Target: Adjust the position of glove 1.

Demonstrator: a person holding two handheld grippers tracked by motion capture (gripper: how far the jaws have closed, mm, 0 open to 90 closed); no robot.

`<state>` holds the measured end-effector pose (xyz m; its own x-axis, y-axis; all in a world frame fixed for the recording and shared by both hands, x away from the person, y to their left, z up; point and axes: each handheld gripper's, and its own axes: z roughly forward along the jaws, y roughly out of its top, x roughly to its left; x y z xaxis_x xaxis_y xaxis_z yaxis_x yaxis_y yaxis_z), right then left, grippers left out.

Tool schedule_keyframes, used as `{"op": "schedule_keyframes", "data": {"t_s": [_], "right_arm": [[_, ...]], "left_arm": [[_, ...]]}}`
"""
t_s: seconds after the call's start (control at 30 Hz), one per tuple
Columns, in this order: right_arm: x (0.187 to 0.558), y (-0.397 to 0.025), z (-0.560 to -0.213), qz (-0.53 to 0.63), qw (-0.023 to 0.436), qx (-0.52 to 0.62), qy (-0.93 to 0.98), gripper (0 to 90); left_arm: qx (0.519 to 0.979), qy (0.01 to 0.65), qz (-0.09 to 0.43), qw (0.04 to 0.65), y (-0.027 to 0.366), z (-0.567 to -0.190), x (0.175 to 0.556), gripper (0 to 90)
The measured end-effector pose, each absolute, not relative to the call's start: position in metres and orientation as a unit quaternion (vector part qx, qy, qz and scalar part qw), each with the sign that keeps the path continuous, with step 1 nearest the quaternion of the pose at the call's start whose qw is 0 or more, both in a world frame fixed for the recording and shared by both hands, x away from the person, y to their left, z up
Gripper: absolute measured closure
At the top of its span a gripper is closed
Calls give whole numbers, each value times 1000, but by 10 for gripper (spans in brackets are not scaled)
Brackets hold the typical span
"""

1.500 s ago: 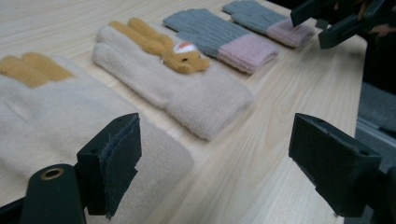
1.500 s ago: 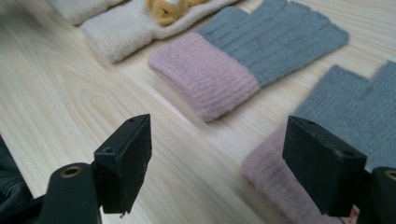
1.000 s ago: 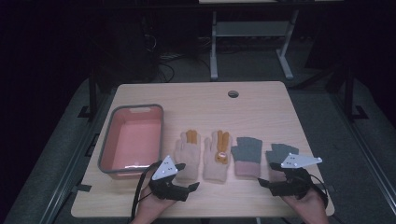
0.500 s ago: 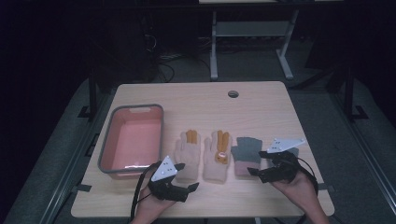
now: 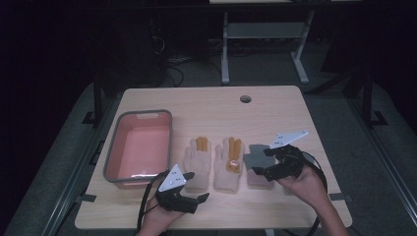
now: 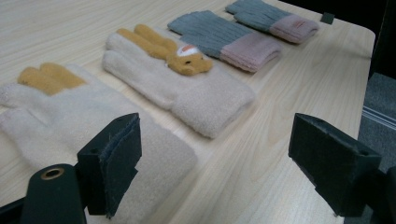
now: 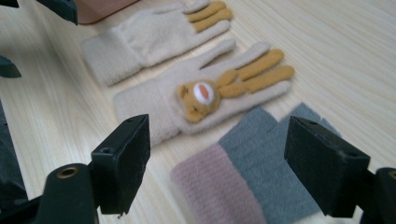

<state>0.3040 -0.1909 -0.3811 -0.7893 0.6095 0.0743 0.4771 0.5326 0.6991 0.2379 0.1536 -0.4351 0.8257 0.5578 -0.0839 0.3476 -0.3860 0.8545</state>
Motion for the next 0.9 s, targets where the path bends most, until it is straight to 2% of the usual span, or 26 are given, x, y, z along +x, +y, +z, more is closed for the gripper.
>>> {"op": "schedule_keyframes", "data": {"t_s": [0.47,0.9], "right_arm": [[330,-158,-375,346,77,287,890,227],[350,-133,-392,314,59,279,906,247]], "left_arm": [[824,275,116,481,157,-432,236,174],[820,283,119,482,159,-433,235,172]]}}
